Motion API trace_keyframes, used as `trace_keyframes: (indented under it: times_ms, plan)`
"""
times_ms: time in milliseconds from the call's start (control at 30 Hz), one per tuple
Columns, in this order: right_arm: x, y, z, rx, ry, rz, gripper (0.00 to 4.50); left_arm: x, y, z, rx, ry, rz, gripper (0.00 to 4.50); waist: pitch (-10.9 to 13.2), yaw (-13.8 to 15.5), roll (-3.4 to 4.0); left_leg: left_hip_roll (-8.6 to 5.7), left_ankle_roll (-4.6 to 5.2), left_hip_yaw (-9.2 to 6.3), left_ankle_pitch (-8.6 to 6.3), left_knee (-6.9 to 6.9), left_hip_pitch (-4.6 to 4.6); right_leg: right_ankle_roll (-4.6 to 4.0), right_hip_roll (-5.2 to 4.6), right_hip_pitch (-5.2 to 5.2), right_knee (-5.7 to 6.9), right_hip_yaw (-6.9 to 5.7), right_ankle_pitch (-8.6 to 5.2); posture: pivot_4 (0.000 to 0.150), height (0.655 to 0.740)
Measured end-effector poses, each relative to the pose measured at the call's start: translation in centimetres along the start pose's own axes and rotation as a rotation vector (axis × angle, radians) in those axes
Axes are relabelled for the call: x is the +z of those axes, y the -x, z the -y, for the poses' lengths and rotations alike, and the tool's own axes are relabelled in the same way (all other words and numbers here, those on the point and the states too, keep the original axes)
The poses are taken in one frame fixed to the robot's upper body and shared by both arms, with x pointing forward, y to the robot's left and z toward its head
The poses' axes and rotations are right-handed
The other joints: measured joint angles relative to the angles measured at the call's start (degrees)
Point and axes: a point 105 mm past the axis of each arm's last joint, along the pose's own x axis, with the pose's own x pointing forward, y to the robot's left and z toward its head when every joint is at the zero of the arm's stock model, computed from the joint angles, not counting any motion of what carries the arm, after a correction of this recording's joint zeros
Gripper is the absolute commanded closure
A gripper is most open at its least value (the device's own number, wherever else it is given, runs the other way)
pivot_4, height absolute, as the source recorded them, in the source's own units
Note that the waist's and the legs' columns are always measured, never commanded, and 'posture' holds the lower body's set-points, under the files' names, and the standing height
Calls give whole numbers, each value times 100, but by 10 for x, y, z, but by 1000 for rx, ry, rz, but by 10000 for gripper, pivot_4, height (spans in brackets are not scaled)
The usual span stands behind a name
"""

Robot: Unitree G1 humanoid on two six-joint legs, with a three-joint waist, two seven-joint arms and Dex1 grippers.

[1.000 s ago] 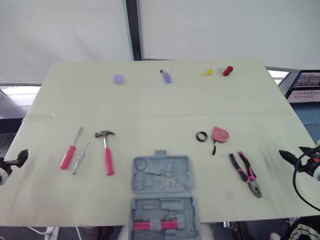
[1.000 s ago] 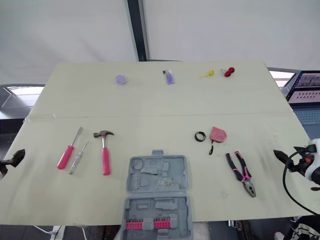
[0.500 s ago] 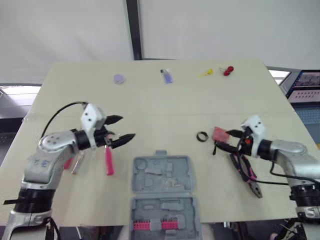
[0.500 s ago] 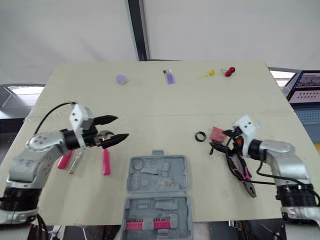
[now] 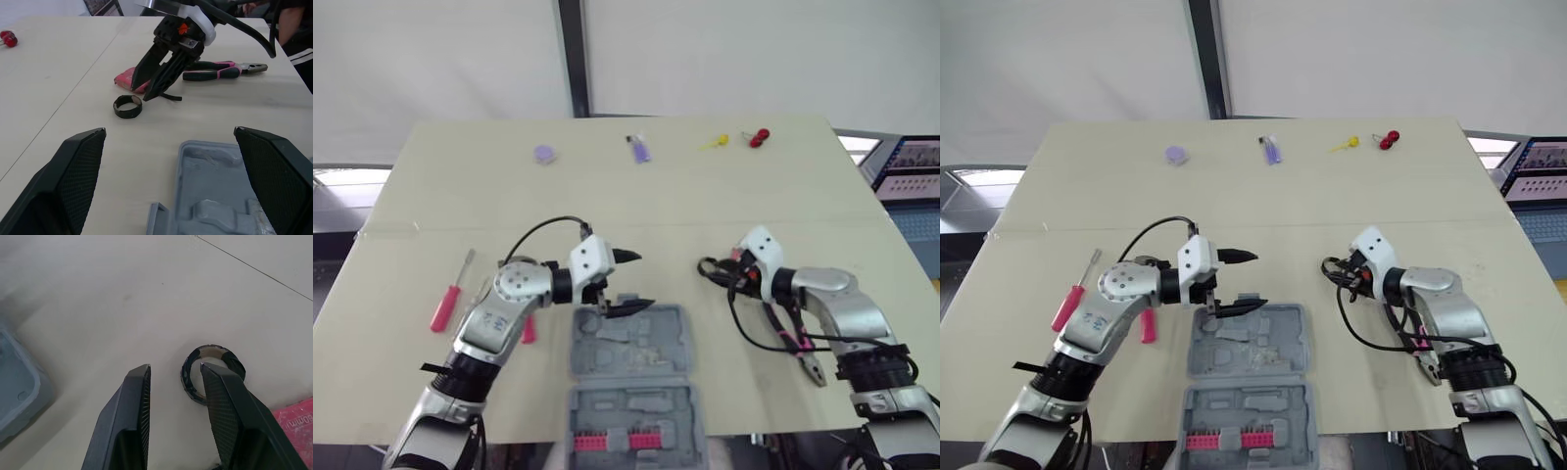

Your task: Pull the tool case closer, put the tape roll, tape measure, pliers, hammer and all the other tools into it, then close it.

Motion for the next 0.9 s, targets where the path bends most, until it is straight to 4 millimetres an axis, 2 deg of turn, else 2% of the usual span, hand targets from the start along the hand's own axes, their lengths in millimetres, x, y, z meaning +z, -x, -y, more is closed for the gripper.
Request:
trace_keyframes:
  times_ms: [333,467,900]
  plan:
    - [-1,-13,-2,-4,15,-29,27648,-8,-4,5,85,0,72,0,0,2,0,0,0,0,0,2,0,0,0,1,0,0,0,1500,7400]
    - [1,-14,3,-19,21,-38,27648,-20,-3,7,102,22,56,0,0,2,0,0,0,0,0,2,0,0,0,1,0,0,0,1500,7400]
    - [-12,-19,4,-32,14,-73,27648,-20,-2,6,114,20,57,0,0,-3,0,0,0,0,0,2,0,0,0,1,0,0,0,1500,7400]
